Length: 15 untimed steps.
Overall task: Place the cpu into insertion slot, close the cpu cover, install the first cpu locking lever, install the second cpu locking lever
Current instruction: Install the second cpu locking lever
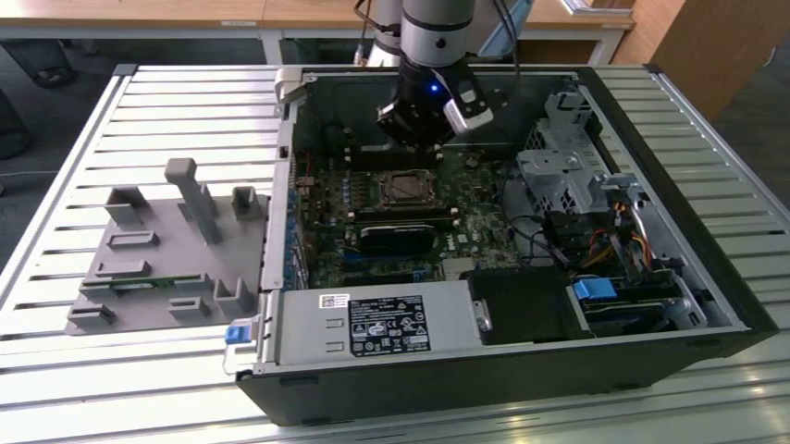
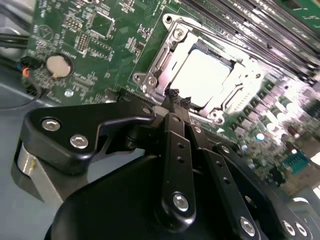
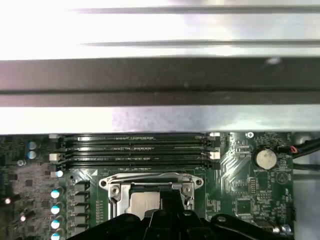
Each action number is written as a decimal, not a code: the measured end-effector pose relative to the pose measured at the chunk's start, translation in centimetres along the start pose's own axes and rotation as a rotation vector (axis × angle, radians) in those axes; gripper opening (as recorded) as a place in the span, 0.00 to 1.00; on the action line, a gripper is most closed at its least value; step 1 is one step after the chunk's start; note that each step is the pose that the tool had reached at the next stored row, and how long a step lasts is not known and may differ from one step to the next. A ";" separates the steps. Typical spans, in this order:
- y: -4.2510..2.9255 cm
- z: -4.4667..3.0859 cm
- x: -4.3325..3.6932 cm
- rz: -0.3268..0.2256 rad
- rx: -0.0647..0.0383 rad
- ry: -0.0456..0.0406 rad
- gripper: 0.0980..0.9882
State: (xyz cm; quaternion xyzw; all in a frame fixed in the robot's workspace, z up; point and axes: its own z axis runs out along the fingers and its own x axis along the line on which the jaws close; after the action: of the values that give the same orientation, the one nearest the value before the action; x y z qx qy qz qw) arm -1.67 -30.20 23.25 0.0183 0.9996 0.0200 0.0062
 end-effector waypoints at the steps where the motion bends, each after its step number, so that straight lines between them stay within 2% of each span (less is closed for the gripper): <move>1: 0.02 -0.37 -0.01 0.000 0.000 0.0000 0.01; 4: 0.04 -1.18 -0.01 0.000 0.000 0.0001 0.01; 7: -0.08 -1.23 -0.02 0.000 0.000 0.0000 0.01; 11: -0.60 -1.26 -0.04 0.000 0.001 0.0000 0.01; 15: -1.60 -1.28 -0.08 0.000 0.001 0.0000 0.01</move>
State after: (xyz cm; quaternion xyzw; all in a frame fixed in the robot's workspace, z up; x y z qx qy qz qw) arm -1.67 -31.85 24.47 0.0183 0.9996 0.0196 0.0062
